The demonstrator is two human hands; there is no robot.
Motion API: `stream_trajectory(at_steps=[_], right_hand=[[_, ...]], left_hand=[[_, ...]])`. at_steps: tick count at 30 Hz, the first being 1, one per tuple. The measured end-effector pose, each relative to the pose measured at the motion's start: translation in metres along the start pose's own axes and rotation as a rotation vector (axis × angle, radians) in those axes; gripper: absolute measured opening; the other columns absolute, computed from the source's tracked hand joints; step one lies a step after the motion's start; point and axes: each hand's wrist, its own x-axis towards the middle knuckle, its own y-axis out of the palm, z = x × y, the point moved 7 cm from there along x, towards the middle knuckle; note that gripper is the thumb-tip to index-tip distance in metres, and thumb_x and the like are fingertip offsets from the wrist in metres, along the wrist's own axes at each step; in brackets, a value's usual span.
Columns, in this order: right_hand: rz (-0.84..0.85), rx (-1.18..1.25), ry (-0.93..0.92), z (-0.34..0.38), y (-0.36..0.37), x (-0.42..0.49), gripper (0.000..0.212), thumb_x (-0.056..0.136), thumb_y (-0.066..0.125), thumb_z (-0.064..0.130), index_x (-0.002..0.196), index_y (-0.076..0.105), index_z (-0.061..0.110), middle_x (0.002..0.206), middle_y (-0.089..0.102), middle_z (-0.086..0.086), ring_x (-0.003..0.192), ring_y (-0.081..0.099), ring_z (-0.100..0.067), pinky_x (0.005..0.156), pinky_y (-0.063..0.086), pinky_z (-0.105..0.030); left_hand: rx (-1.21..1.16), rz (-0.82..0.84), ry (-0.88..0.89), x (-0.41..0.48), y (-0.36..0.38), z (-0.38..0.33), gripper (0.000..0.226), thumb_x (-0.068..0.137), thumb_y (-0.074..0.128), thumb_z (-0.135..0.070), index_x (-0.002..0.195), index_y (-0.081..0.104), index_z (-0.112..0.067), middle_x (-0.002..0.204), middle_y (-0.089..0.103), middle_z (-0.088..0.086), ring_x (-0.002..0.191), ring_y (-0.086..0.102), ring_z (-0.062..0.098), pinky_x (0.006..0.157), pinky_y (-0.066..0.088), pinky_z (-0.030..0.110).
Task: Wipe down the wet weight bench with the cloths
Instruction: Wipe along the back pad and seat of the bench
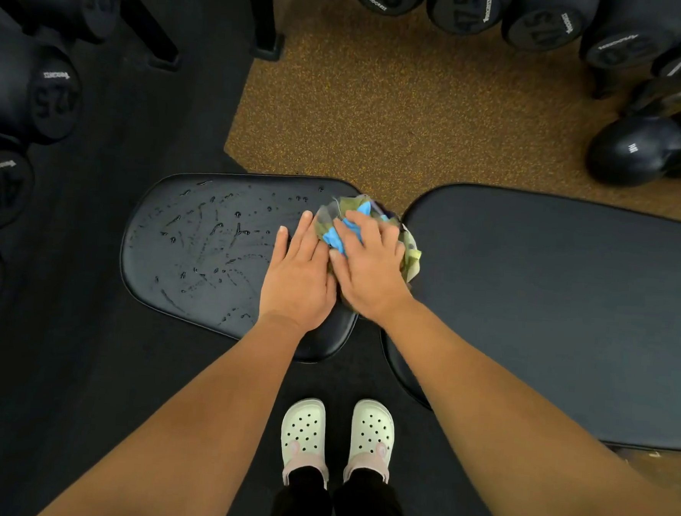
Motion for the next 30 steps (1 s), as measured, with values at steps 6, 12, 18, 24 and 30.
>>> stream_trajectory(at_steps=[6, 12, 18, 24, 30], right_hand=[[0.038, -0.175, -0.085, -0.016, 0.0, 0.023, 0.052, 0.094, 0.038, 0.042, 0.132, 0.055, 0.01, 0.121, 0.053, -0.019, 0.095, 0.038, -0.031, 0.077, 0.048, -0.045], [0.098, -0.247, -0.108, 0.006, 0.005, 0.02, 0.057, 0.093, 0.03, 0.044, 0.135, 0.051, 0.012, 0.126, 0.05, -0.017, 0.101, 0.036, -0.031, 0.077, 0.044, -0.044], [0.07, -0.261, -0.009, 0.005, -0.001, 0.019, 0.059, 0.09, 0.032, 0.046, 0.133, 0.054, 0.013, 0.123, 0.052, -0.016, 0.097, 0.044, -0.033, 0.077, 0.044, -0.043], [0.192, 0.184, -0.039, 0.044, 0.008, 0.004, 0.055, 0.093, 0.029, 0.034, 0.137, 0.051, 0.009, 0.127, 0.055, -0.012, 0.108, 0.039, -0.028, 0.09, 0.037, -0.041], [-0.001, 0.125, 0.131, -0.015, -0.027, 0.011, 0.032, 0.079, 0.043, 0.013, 0.102, 0.063, 0.004, 0.104, 0.059, -0.016, 0.092, 0.056, -0.036, 0.076, 0.05, -0.047]], left_hand=[[-0.034, -0.039, -0.068, 0.001, -0.002, 0.004, 0.059, 0.097, 0.017, -0.029, 0.148, 0.029, -0.003, 0.16, 0.02, 0.011, 0.149, 0.008, 0.026, 0.121, 0.005, 0.045], [-0.03, -0.029, -0.185, -0.002, -0.002, 0.017, 0.061, 0.098, 0.014, -0.036, 0.152, 0.023, -0.01, 0.161, 0.017, 0.005, 0.15, 0.006, 0.024, 0.119, 0.003, 0.051], [-0.189, -0.104, -0.11, -0.012, -0.012, 0.031, 0.062, 0.099, 0.015, -0.042, 0.152, 0.025, -0.011, 0.16, 0.021, 0.004, 0.149, 0.009, 0.018, 0.12, 0.002, 0.039], [-0.472, -0.246, -0.254, -0.006, -0.029, 0.031, 0.061, 0.097, 0.021, -0.042, 0.147, 0.038, -0.012, 0.155, 0.034, 0.006, 0.147, 0.019, 0.018, 0.12, 0.012, 0.043], [-0.116, -0.096, 0.101, 0.011, -0.015, -0.031, 0.056, 0.097, 0.029, -0.031, 0.142, 0.042, -0.001, 0.15, 0.039, 0.016, 0.143, 0.027, 0.034, 0.115, 0.026, 0.053]])
